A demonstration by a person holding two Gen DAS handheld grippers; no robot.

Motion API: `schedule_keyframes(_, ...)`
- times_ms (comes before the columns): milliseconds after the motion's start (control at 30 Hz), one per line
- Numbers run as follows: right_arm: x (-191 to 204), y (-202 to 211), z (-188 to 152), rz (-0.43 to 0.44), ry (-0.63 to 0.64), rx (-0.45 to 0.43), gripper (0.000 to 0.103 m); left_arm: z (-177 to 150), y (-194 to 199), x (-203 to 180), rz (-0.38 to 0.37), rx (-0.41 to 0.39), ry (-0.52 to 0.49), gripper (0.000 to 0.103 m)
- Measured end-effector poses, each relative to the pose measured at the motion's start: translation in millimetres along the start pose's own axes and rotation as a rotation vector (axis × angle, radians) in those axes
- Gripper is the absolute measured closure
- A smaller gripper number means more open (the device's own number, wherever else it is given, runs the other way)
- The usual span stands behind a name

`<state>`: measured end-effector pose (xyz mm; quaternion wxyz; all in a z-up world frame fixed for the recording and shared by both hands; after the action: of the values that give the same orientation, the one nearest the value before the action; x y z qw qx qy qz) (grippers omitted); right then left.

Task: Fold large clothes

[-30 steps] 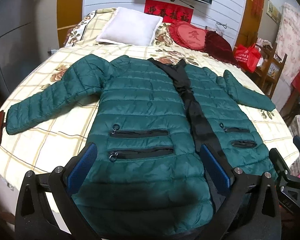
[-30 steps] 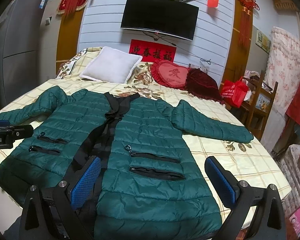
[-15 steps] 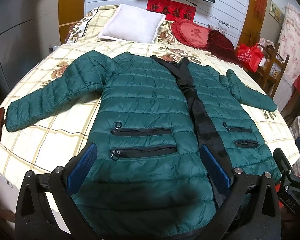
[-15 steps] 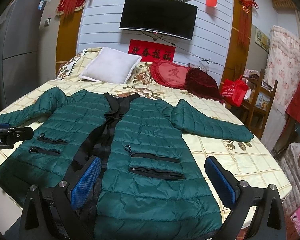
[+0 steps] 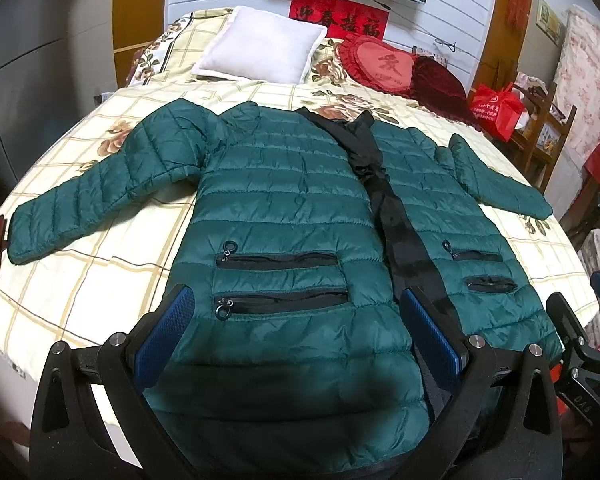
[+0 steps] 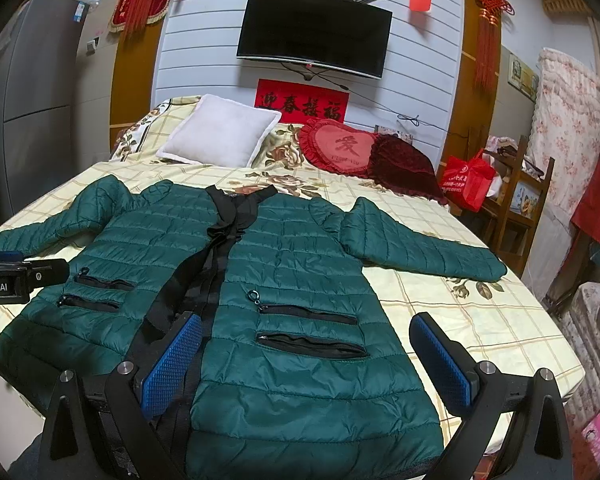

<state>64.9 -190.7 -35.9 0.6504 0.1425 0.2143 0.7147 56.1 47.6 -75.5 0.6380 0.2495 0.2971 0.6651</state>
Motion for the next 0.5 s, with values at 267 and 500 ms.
schedule_keyframes(267,-0.5,-0.2,0.0,-0.001,-0.002,0.0,0.0,-2.9,-3.9,-0.3,-0.006,0.01,0.005,0.0)
schedule_keyframes(500,-0.7,0.2,0.1,-0.001,-0.001,-0.003,0.0,-4.0,-5.0,0.4,-0.007,0.014,0.01,0.0)
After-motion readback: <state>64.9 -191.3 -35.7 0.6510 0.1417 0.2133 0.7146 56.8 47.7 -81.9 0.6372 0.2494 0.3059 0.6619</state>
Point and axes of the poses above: each gripper's, at about its wrist camera, not at the fingertips, and y roughly against the way its jaws point, x to its left, z to its top, the point moved 8 cm from there along -y, roughly the way its jaws point, and after that the axes turned 7 degrees about -y, right-handed, at the moved point
